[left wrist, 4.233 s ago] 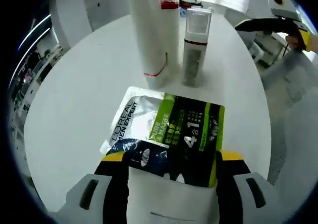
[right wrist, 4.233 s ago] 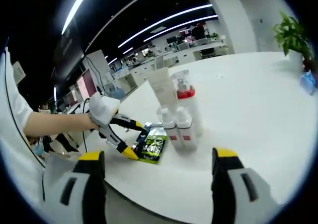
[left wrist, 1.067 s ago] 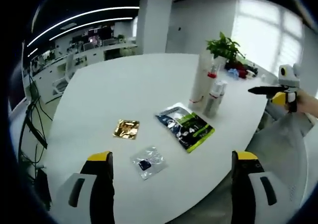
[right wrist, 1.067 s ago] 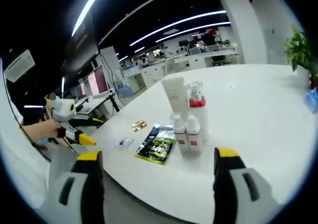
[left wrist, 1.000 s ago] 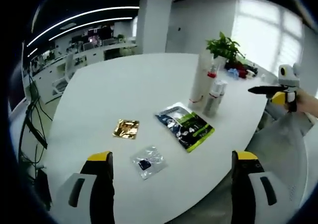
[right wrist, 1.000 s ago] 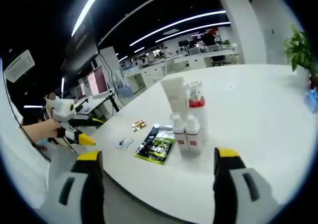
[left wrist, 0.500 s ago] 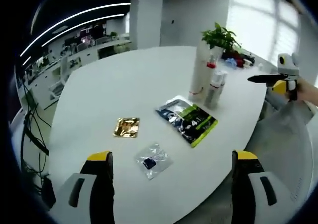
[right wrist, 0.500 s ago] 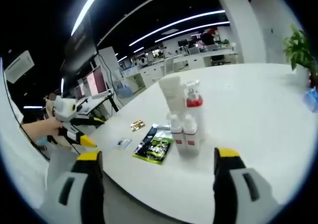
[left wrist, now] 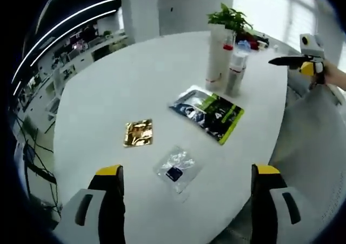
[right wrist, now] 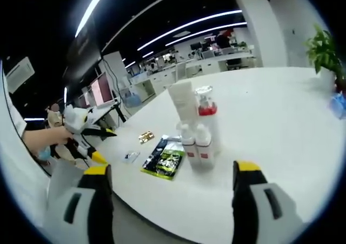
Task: Arrange the skincare products in the storage area until every visible bottle or jar stands upright without overlapping.
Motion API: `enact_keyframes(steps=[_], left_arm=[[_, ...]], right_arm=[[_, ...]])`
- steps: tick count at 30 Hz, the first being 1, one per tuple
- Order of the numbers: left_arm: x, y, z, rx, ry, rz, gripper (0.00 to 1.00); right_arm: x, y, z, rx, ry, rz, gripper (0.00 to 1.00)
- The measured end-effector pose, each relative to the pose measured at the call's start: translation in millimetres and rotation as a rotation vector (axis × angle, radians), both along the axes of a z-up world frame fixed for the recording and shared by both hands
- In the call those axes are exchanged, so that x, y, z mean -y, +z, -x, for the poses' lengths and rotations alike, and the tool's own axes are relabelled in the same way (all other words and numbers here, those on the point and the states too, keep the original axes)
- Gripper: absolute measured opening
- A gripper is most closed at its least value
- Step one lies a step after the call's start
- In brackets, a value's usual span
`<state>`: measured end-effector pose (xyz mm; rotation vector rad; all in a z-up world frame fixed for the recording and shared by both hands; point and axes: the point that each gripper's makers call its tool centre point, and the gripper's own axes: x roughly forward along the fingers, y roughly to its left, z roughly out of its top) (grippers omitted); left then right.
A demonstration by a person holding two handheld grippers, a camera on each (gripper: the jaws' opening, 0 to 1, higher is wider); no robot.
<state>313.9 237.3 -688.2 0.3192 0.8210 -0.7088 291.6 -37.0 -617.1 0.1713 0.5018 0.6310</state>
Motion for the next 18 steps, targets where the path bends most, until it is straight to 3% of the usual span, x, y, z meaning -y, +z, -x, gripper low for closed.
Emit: enact_keyframes(steps=[11,16,18], left_arm=[[-2,-26.0,-11.8,-0.057,-0.152,-0.105,0.89],[-5,-39.3,-12.2,-0.096,-0.217,-0.159,0.78],[-5,-42.3,-14.5,-0.086,-0.243,-0.178,0.76]], right_arm=[[4,-6.8,0,-0.022,-0.027,0.002,0.92],[4,-7.6,-2,-0.027,-0.034,0.002,0.92],[4,-7.6,-2,-0.027,-0.035,0.004,0.92]])
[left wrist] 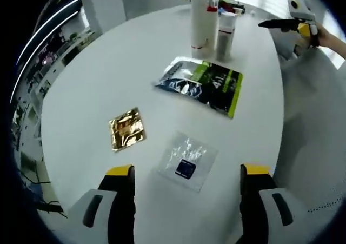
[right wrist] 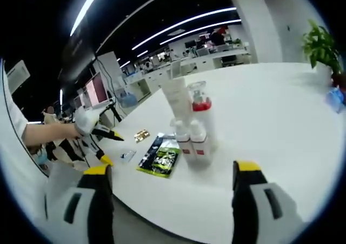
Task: Arrange the skincare products in the storage area until every visible bottle or jar stands upright without overlapping.
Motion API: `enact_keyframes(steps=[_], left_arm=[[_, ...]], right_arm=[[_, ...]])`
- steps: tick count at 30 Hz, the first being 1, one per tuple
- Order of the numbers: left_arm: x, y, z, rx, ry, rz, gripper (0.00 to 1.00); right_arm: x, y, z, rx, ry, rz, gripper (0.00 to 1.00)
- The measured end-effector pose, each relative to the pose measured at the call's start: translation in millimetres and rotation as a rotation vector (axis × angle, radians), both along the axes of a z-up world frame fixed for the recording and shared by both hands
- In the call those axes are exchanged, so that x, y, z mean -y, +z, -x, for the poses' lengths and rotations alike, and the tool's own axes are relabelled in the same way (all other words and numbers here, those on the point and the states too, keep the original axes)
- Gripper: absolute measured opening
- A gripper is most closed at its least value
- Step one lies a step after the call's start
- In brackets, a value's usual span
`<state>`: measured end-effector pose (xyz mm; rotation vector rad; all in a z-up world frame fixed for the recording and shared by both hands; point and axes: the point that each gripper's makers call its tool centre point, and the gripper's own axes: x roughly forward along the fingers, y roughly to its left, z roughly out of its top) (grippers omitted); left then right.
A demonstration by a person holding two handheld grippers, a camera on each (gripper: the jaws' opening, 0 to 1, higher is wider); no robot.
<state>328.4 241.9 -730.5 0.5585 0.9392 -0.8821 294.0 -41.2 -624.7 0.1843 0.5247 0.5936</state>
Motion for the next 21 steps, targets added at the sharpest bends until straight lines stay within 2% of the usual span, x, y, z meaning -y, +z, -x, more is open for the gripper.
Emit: enact_keyframes(steps=[5,11,21], left_arm=[[3,-9.6,1.8,-0.038,-0.063,-0.026,0.70],[6,-15.5,-1.2,-0.067,-0.091,-0.036,0.65],[9,-18.3,-4.7,-0.081,-0.142,-0.057,0.55]], right_arm=[[1,-0.8,1,-0.004,-0.003,0.005,0.92],[4,-3.4,2,-0.012,-0.014,0.006,0.92],[4,-3.9,0,-0.012,-0.024,0.004,0.92]])
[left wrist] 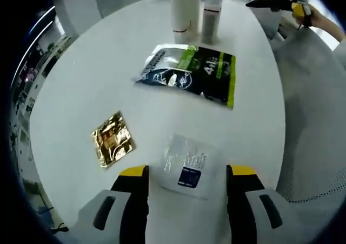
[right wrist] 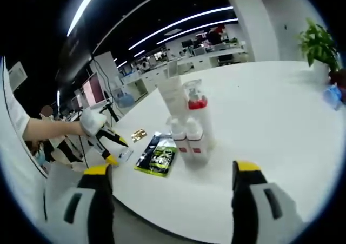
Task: Arrange the skincare products in the storage area until every visible bottle or jar stands upright without overlapping.
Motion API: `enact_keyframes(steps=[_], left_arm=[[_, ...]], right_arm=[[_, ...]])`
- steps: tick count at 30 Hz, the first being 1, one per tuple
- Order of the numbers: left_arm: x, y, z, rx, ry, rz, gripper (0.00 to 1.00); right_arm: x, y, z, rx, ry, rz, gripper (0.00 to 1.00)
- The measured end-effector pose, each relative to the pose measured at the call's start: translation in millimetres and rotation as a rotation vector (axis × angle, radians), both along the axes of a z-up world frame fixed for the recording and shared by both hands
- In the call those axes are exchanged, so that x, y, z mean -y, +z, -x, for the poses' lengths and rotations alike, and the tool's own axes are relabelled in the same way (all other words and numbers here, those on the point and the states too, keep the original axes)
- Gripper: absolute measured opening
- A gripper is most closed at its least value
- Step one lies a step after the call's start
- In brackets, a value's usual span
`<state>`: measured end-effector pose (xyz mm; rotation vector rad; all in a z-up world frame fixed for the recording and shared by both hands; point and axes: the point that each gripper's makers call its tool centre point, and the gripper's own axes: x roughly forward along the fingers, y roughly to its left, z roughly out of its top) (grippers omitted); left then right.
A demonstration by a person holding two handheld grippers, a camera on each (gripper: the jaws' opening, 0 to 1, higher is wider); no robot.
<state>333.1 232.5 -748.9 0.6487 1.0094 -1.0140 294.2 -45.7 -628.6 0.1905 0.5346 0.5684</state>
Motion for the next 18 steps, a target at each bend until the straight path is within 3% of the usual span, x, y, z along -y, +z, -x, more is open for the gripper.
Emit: enact_keyframes(steps=[12,18], left_arm=[[2.7,0.9,0.1,-0.001,-0.032,-0.001,0.39],[2.1,0.7,-1.0,0.003,-0.048,-0.011,0.37]], right_arm=[[0.9,-1.3,-1.2,-0.004,-0.006,0.001,0.91],[1.2,-1.5,-1.3,-0.005,-0.007,0.001,0.91]])
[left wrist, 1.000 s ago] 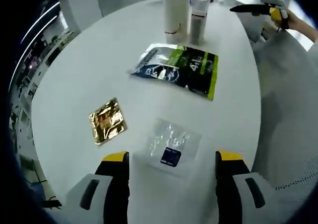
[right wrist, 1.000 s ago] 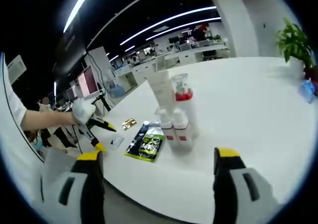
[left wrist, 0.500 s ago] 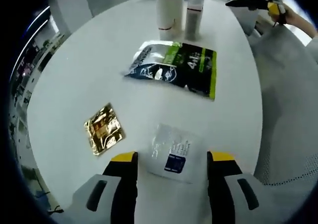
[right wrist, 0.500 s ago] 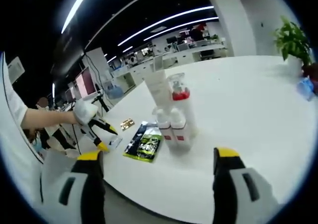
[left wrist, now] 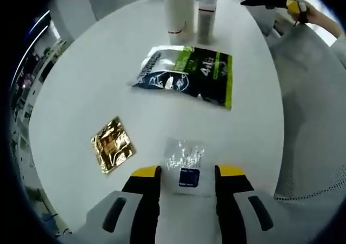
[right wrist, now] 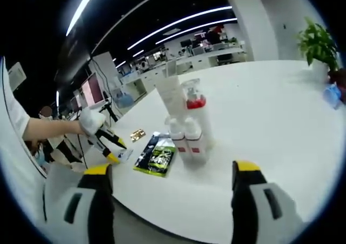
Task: Arrange the skincare products in the storage area until every visible bottle or jar stands upright without overlapping.
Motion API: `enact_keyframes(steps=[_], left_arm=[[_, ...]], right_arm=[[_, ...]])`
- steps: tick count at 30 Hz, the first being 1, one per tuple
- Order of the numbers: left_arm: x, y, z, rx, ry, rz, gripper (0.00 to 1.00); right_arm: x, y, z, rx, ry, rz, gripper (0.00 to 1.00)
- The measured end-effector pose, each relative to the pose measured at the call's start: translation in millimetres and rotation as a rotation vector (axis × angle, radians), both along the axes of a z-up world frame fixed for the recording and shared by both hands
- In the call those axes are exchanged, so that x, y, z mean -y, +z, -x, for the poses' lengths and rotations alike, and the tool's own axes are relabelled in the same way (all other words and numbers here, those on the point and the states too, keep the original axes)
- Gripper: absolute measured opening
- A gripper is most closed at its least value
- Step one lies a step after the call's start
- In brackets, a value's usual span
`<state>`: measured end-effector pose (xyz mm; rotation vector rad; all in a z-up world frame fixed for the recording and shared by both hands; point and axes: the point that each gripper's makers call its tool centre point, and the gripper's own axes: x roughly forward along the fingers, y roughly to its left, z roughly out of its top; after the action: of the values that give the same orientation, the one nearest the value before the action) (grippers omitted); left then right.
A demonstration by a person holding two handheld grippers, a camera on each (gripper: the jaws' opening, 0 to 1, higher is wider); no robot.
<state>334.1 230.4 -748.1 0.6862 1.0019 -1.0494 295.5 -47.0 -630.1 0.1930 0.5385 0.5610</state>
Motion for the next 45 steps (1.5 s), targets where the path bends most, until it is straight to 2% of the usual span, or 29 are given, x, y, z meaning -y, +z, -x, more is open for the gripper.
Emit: enact_keyframes(steps=[9,18,33,45], left_arm=[[17,9.1,-0.9,0.020,-0.063,0.021,0.37],[31,8.3,-2.0,0.016,-0.115,0.028,0.37],[37,1.8,-1.1,0.011,-0.154,0.014,0.37],[39,0.2,-1.8,0.006,-0.152,0.005,0.37]], right_arm=[[-1,-0.2,0,-0.001,0.002,0.001,0.91],[0,0.5,0,0.002,-0.001,0.000,0.91],[-1,-0.4,1,-0.002,0.004,0.002,0.91],[-1,-0.9,1,-0.007,0.004,0.000,0.91]])
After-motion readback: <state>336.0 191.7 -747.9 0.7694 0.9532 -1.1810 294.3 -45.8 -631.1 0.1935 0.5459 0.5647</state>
